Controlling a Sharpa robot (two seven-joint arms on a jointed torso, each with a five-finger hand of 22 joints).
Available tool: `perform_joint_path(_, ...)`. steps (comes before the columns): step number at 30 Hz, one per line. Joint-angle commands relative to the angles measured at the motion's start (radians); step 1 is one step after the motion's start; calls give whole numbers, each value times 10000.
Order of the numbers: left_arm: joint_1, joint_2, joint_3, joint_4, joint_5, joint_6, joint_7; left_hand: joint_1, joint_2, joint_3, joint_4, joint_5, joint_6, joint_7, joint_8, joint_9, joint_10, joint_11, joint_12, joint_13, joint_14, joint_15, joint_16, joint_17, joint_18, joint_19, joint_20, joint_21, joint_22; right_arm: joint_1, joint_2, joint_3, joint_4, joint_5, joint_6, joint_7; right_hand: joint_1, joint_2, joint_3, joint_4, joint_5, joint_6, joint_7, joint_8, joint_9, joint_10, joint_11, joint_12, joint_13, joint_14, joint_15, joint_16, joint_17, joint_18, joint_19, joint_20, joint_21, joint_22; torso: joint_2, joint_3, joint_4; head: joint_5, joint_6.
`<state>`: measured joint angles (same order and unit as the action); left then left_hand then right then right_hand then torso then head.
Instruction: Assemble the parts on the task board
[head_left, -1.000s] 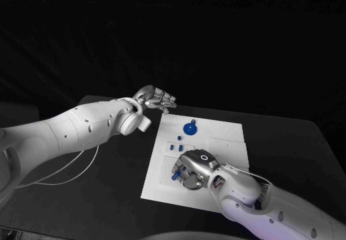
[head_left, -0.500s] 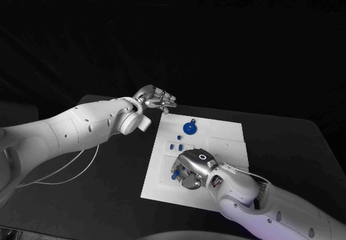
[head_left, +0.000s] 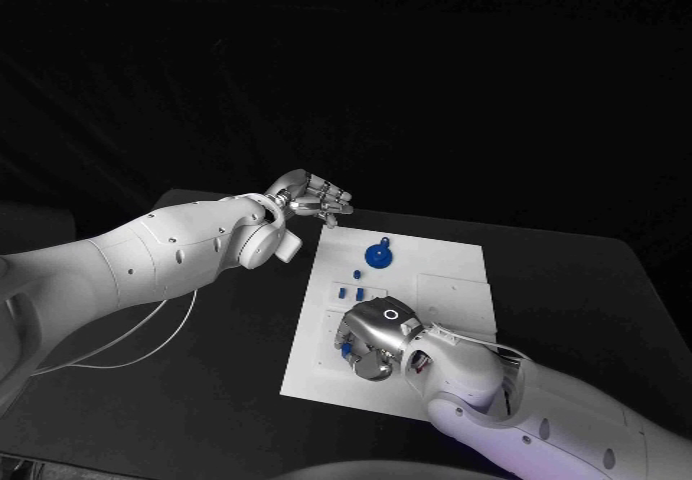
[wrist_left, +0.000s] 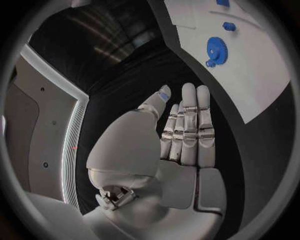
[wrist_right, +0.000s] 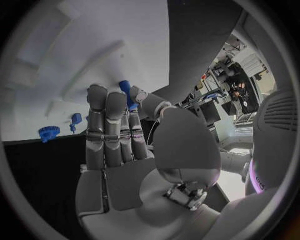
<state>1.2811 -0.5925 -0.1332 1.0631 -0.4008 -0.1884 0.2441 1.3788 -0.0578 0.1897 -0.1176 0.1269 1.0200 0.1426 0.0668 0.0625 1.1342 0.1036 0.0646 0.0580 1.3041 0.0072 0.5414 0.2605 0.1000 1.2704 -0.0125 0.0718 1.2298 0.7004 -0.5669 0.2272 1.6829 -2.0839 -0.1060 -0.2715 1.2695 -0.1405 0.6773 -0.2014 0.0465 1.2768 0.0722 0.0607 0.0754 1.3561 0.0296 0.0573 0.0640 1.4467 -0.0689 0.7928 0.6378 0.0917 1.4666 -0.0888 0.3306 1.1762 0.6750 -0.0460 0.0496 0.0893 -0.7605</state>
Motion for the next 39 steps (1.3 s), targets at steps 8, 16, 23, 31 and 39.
perform_joint_path(8,1,18,7,7,75,191,-3,-15,93,-63,39,-44,-83,35,-32,-4,-72,12,-33,12,25,21,-52,10,55,-24,27,6,-30,-35,110,-188,-100,-276,276,-277,-159,-106,-235,133,85,-416,143,24,-67,-419,47,24,-23,-14,131,-44,-45,214,254,69,-140,-8,5,12,-9,8,6)
perform_joint_path(16,0,-6,7,11,75,263,-48,-6,89,-75,38,-48,-88,31,-30,-4,-101,18,-34,12,18,25,-58,8,54,-29,30,3,-40,-31,56,-200,-77,-90,-443,-236,-4,-921,-2439,638,71,-2152,5,20,-129,-2365,557,33,-43,-75,475,-52,-288,579,354,444,-519,-456,7,21,-9,4,32)
perform_joint_path(23,0,-41,6,22,75,306,-75,-3,68,-108,35,-53,-130,50,-36,-5,-129,29,-31,13,14,31,-63,5,54,-34,35,2,-50,-33,-26,-201,59,12,-1203,-190,719,-1169,-3885,1568,107,-2490,-81,25,-124,-3267,784,78,-51,-158,616,-6,-561,820,381,609,-687,-910,11,20,-11,-34,65)
perform_joint_path(31,1,-127,6,35,75,285,-84,-3,68,-108,35,-53,-130,50,-36,-5,-129,29,-31,13,14,31,-63,5,54,-34,35,2,-50,-35,-353,-168,456,263,-1946,-149,760,-1217,-3896,1762,117,-2433,-65,16,-128,-3153,759,78,-51,-175,605,36,-651,814,375,604,-614,-1067,-1,23,-20,-130,67)
perform_joint_path(39,0,-159,6,43,75,281,-79,19,70,-134,33,-49,-142,52,-31,-4,-145,32,-32,13,17,31,-67,2,58,-32,38,4,-62,-40,-797,370,778,1263,-2363,40,492,-938,-3503,1713,123,-2158,159,16,-129,-2302,517,85,-63,-37,424,100,-674,601,398,437,-365,-1103,7,30,-18,-326,69)
